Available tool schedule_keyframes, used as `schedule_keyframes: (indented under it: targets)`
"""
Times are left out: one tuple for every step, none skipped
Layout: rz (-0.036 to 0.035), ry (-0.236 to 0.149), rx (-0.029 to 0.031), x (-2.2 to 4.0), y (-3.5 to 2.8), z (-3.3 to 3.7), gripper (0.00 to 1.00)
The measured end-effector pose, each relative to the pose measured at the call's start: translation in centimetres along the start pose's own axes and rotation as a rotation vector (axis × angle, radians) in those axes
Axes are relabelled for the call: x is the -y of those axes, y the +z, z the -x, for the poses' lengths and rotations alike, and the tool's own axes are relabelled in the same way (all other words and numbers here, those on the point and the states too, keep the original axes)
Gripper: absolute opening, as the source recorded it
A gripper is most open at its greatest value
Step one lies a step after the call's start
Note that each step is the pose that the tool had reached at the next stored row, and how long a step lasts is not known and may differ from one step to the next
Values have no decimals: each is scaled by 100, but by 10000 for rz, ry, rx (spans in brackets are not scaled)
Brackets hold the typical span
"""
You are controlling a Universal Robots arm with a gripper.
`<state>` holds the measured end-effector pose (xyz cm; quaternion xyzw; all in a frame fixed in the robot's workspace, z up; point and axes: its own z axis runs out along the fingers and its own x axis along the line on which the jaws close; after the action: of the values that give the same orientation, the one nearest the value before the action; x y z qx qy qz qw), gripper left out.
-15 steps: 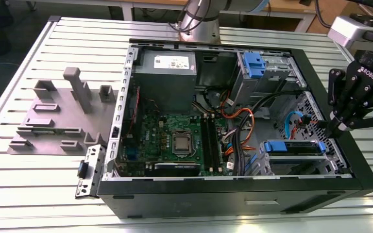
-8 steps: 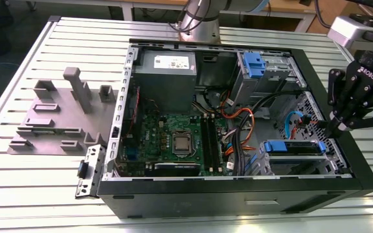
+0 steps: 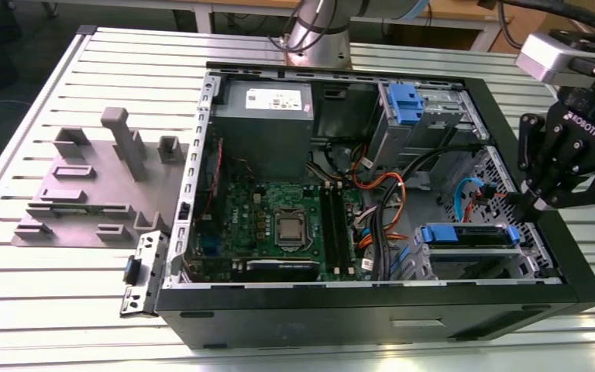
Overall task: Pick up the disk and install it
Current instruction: 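Insert the first disk wire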
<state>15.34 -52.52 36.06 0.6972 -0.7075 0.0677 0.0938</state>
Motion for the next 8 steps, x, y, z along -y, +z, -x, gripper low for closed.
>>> schedule_keyframes:
  targets:
    - [0,0,0,0,0,17,11]
    - [0,0,1,0,-2,35,11]
    - [0,-1,1,0,-6,56,11]
    - [-1,-2,-1,0,-12,80,11]
    - [-1,-4,0,0,-16,104,11]
    - [-2,-6,0,0,-20,126,11]
    - [-2,-9,1,0,-24,150,11]
    - [-3,-10,-6,-1,-27,169,11]
